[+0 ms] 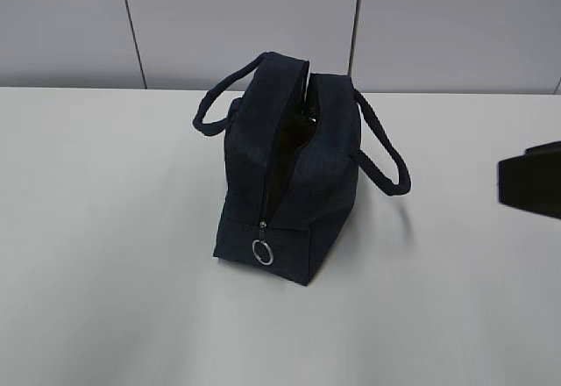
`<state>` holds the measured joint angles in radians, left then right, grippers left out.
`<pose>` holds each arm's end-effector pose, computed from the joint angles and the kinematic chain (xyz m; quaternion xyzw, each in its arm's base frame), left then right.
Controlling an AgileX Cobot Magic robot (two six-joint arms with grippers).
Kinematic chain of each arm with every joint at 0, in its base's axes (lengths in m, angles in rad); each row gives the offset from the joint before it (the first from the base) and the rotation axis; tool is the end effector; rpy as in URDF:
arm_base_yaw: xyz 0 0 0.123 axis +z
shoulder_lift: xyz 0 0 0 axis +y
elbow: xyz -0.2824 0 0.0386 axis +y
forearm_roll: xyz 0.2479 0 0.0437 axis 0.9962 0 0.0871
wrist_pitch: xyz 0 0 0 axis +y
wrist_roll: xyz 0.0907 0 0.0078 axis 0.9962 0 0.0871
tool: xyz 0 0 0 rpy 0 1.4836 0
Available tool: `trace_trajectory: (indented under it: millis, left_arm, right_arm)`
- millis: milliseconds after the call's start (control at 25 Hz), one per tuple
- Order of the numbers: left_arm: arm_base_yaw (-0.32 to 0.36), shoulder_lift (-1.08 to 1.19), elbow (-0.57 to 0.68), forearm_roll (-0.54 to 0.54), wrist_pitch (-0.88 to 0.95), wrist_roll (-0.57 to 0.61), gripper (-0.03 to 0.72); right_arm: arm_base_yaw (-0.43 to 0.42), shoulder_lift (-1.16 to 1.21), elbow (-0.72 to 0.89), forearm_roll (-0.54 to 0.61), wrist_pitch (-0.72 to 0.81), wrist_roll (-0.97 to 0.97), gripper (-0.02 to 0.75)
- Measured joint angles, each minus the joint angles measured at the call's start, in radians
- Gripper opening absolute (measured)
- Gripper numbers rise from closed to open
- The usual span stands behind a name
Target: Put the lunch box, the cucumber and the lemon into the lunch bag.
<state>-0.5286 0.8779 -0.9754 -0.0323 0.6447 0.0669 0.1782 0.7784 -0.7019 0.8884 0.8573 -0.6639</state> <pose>0.1487 -0.0889 0.3921 0.2436 0.8139 -0.1353 0.5098 0.1248 0.0768 0.3306 -0.2101 0.8311 0.3147 0.4075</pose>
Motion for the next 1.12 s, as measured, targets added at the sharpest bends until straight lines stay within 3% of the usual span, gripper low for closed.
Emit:
trace_trajectory:
  millis: [480,920,1120]
  left_arm:
    - [0.000,0.000,0.000,-0.002,0.000,0.000,0.343]
    - [0.000,0.000,0.000,-0.002,0.000,0.000,0.337]
    - [0.000,0.000,0.000,-0.002,0.000,0.000,0.330]
  right_arm:
    - [0.000,0.317,0.155,0.560,-0.059,-0.612,0.386]
    - [0.004,0.713,0.155,0.845,0.048,-0.933,0.387]
    - [0.081,0.838,0.138,0.903,0.054,-1.016,0.389]
